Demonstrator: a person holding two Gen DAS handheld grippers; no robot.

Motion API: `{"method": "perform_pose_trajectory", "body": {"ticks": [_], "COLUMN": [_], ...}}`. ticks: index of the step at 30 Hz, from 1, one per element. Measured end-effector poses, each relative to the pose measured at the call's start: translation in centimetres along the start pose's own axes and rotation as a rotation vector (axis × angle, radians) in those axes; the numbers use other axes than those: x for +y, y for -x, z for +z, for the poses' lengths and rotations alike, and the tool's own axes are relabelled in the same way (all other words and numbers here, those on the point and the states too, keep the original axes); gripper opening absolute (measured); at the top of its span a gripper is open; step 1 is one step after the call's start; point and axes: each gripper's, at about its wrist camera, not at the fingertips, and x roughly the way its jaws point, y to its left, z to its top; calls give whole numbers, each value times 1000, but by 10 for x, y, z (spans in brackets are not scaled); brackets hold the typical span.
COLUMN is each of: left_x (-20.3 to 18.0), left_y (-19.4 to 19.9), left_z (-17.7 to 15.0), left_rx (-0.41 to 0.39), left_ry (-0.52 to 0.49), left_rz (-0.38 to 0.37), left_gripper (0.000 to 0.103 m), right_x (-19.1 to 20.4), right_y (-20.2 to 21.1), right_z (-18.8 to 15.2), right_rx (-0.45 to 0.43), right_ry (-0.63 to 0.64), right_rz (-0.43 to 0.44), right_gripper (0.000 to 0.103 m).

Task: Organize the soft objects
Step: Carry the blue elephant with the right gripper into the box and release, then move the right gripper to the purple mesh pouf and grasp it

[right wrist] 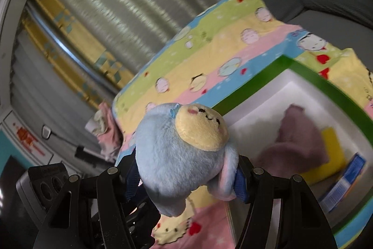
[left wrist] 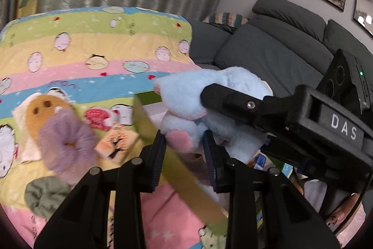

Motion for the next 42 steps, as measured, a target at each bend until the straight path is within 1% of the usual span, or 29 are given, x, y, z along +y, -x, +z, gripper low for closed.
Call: {"method": "perform_pose_trajectory", "body": {"ticks": [7,11,14,19,24,26,29,31,33,34,36,38,41,42], "left_x": [-17,-24,-25,-21,-20,-21,-25,-28,-30,-29,-24,-19,-4,-1], "left_y": [-40,-70,-87,-107,-117,-115,-100,-90,-75,-69,-55,-41,-10,-4], "left_z": [22,27,27,25,19,20,23,25,24,23,22,21,15,13], "left_rx": [61,128,171,247,300,294,238,219,205,201,185,167,106,99], "left_ry": [-47,-44,-56,-34,-47,-54,-57,-73,-93,-98,-85,-59,-5,12], "left_rz": [-40,-56,-35,-16,21,30,66,56,53,56,68,85,78,82], "left_gripper": [30,30,29,29,30,30,29,30,31,32,39,56,68,69], "right_x": [-30,-55,-70,-87,-99,-104,-104,-103,-102,-101,-97,-94,-88,-86], "right_y": [6,5,-1,-16,-30,-32,-31,-28,-23,-21,-12,-3,9,13], "right_z": [25,34,40,41,37,36,35,35,36,36,35,34,32,31], "right_rx": [-71,-90,-77,-42,6,19,25,20,7,-2,-31,-65,-95,-102], "right_ry": [-28,-83,-117,-173,-215,-241,-241,-245,-243,-236,-214,-207,-190,-182], "right_rz": [-44,-81,-120,-172,-209,-215,-222,-224,-242,-263,-317,-342,-350,-352], "right_gripper": [66,66,66,67,67,67,68,76,81,81,82,83,84,84]}}
